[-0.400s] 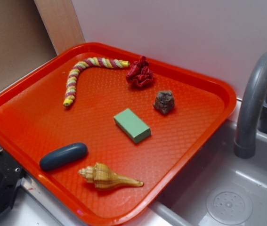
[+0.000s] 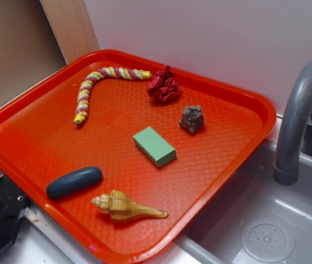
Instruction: Grab the shell.
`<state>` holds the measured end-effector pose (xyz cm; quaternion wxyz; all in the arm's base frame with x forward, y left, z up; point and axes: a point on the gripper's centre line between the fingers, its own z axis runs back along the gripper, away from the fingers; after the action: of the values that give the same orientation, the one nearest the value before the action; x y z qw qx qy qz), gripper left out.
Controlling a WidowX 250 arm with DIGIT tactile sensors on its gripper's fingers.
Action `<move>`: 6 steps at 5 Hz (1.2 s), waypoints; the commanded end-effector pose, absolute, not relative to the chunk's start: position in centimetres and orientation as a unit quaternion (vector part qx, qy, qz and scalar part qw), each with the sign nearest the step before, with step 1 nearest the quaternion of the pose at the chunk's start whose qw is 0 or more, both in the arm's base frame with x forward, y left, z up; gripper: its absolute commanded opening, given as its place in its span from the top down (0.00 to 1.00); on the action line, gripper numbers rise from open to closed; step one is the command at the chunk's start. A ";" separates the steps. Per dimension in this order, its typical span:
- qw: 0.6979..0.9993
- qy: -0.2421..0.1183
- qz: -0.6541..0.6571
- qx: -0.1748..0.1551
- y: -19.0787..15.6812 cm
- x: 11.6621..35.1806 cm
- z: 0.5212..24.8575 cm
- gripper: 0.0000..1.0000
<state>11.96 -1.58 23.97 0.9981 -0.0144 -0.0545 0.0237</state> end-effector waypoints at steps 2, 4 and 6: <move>0.951 -0.146 -0.273 0.012 -7.4 17.1 21.6 0.00; 0.894 -0.097 -0.438 -0.018 -11.5 15.8 13.7 0.00; 0.893 -0.097 -0.437 -0.038 -13.0 14.6 9.3 0.00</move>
<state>15.37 -12.25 8.69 0.9015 -0.0353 -0.0859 -0.4227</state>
